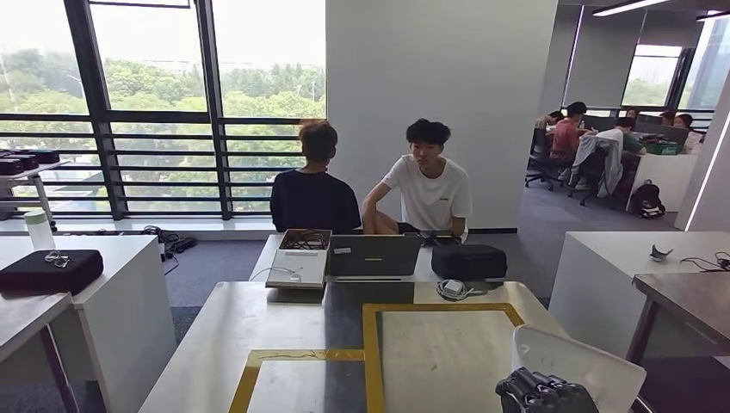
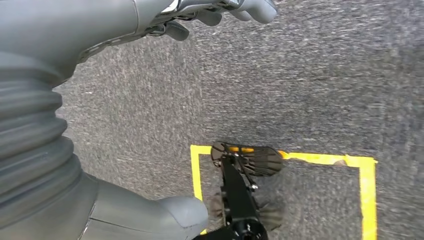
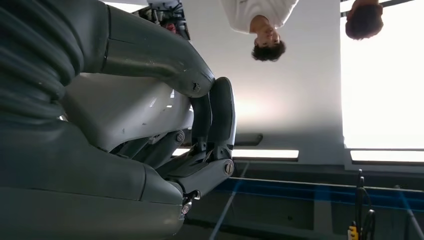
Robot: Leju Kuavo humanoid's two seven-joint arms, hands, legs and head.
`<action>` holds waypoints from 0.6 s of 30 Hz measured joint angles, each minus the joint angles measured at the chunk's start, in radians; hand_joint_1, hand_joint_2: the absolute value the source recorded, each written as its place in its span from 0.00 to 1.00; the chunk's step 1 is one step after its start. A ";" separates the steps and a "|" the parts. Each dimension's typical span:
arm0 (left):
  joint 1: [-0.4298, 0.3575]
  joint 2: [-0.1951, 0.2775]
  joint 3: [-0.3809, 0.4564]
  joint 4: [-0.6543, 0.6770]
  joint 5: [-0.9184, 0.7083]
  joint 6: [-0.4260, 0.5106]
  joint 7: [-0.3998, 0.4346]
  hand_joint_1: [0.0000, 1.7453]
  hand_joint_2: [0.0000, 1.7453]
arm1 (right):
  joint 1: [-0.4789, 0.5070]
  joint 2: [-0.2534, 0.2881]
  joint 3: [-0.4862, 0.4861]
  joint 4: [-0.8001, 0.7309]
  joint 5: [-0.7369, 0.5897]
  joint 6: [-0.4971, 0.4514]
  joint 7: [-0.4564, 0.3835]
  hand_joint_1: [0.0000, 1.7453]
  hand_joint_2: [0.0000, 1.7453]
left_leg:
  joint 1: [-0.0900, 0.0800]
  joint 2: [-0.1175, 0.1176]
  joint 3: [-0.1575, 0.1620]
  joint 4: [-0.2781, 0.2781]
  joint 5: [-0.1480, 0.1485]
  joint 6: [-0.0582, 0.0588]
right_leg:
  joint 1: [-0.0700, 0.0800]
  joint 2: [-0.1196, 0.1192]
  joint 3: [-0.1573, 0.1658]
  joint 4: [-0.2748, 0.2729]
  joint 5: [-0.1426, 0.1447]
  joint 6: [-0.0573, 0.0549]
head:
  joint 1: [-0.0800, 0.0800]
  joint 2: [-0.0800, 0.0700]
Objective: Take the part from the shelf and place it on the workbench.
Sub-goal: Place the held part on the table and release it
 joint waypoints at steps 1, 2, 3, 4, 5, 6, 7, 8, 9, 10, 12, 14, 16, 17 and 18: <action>-0.001 -0.002 0.000 0.000 -0.001 0.001 0.000 0.00 1.00 | 0.000 0.000 0.000 0.000 0.000 0.001 0.000 1.00 1.00 | -0.002 -0.001 0.010 0.001 -0.009 -0.004 | 0.003 -0.001 0.026 -0.071 0.038 -0.006 | 0.000 0.000; -0.001 -0.003 0.000 0.000 -0.002 0.002 0.000 0.00 1.00 | -0.001 0.000 0.000 0.000 0.001 0.003 0.000 1.00 1.00 | -0.003 -0.002 0.016 0.000 -0.017 -0.009 | 0.006 -0.001 0.047 -0.122 0.059 -0.012 | 0.000 0.000; -0.002 -0.004 0.000 0.000 -0.003 0.003 0.001 0.00 1.00 | -0.001 0.000 0.000 -0.001 0.001 0.005 0.002 1.00 1.00 | -0.004 -0.002 0.018 -0.001 -0.023 -0.014 | 0.009 -0.001 0.059 -0.149 0.064 -0.017 | -0.001 0.000; -0.002 -0.004 0.000 0.000 -0.004 0.004 0.002 0.00 1.00 | 0.000 0.000 0.000 -0.001 0.002 0.008 0.003 1.00 1.00 | -0.005 -0.002 0.020 -0.003 -0.027 -0.020 | 0.012 -0.001 0.063 -0.155 0.056 -0.021 | -0.002 0.000; -0.003 -0.005 0.000 0.000 -0.006 0.004 0.003 0.00 1.00 | 0.000 0.000 0.000 -0.001 0.003 0.011 0.005 1.00 1.00 | -0.004 -0.001 0.022 -0.007 -0.031 -0.026 | 0.011 0.001 0.066 -0.158 0.053 -0.025 | -0.002 0.000; -0.004 -0.005 0.000 0.000 -0.006 0.004 0.003 0.00 1.00 | 0.001 0.000 0.000 -0.003 0.003 0.012 0.006 1.00 1.00 | -0.004 0.000 0.026 -0.006 -0.035 -0.032 | 0.009 0.002 0.071 -0.162 0.051 -0.030 | -0.002 0.000; -0.005 -0.005 0.000 0.000 -0.007 0.004 0.003 0.00 1.00 | 0.001 0.000 0.000 -0.004 0.003 0.013 0.006 1.00 1.00 | -0.004 0.001 0.025 0.005 -0.043 -0.037 | 0.006 0.003 0.078 -0.167 0.049 -0.036 | -0.003 0.000; -0.007 -0.005 0.000 -0.001 -0.007 0.004 0.003 0.00 1.00 | 0.001 0.000 0.000 -0.006 0.003 0.014 0.006 1.00 1.00 | -0.004 0.002 0.013 0.037 -0.059 -0.041 | 0.003 0.002 0.088 -0.172 0.046 -0.042 | -0.004 0.000; -0.008 -0.005 0.000 -0.001 -0.008 0.005 0.003 0.00 1.00 | 0.001 0.000 0.000 -0.008 0.003 0.014 0.006 1.00 1.00 | -0.003 0.002 -0.013 0.091 -0.083 -0.045 | 0.001 0.001 0.097 -0.175 0.041 -0.046 | -0.005 0.000; -0.008 -0.005 0.000 -0.001 -0.008 0.005 0.003 0.00 1.00 | 0.001 0.000 0.000 -0.008 0.004 0.014 0.005 1.00 1.00 | -0.003 0.003 -0.054 0.161 -0.110 -0.048 | 0.001 0.000 0.104 -0.175 0.034 -0.050 | -0.006 0.000; -0.006 -0.005 0.000 0.000 -0.008 0.005 0.004 0.00 1.00 | 0.006 0.000 0.000 -0.008 0.007 0.016 0.005 1.00 1.00 | -0.002 0.003 -0.134 0.275 -0.131 -0.053 | 0.001 0.000 0.118 -0.174 0.020 -0.052 | -0.007 0.000; -0.004 -0.005 0.000 0.000 -0.010 0.005 0.004 0.00 1.00 | 0.010 0.000 0.000 -0.008 0.013 0.021 0.005 1.00 1.00 | -0.001 0.003 -0.154 0.252 -0.068 -0.053 | 0.000 0.001 0.138 -0.172 0.004 -0.050 | -0.007 0.000; -0.004 -0.005 0.000 0.000 -0.012 0.006 0.006 0.00 1.00 | 0.012 0.000 0.000 -0.008 0.017 0.025 0.005 1.00 1.00 | 0.000 0.003 -0.114 0.123 0.030 -0.049 | 0.001 0.002 0.160 -0.171 -0.016 -0.044 | -0.008 0.000; -0.005 -0.005 0.000 0.000 -0.013 0.007 0.006 0.00 1.00 | 0.012 0.000 0.000 -0.009 0.018 0.026 0.004 1.00 1.00 | -0.001 0.003 -0.092 0.065 0.055 -0.045 | 0.003 0.003 0.166 -0.169 -0.025 -0.039 | -0.008 0.000; -0.006 -0.005 0.000 0.000 -0.013 0.007 0.007 0.00 1.00 | 0.011 0.000 0.000 -0.009 0.018 0.028 0.002 1.00 1.00 | -0.001 0.002 -0.077 0.030 0.064 -0.039 | 0.004 0.003 0.168 -0.168 -0.031 -0.034 | -0.007 0.000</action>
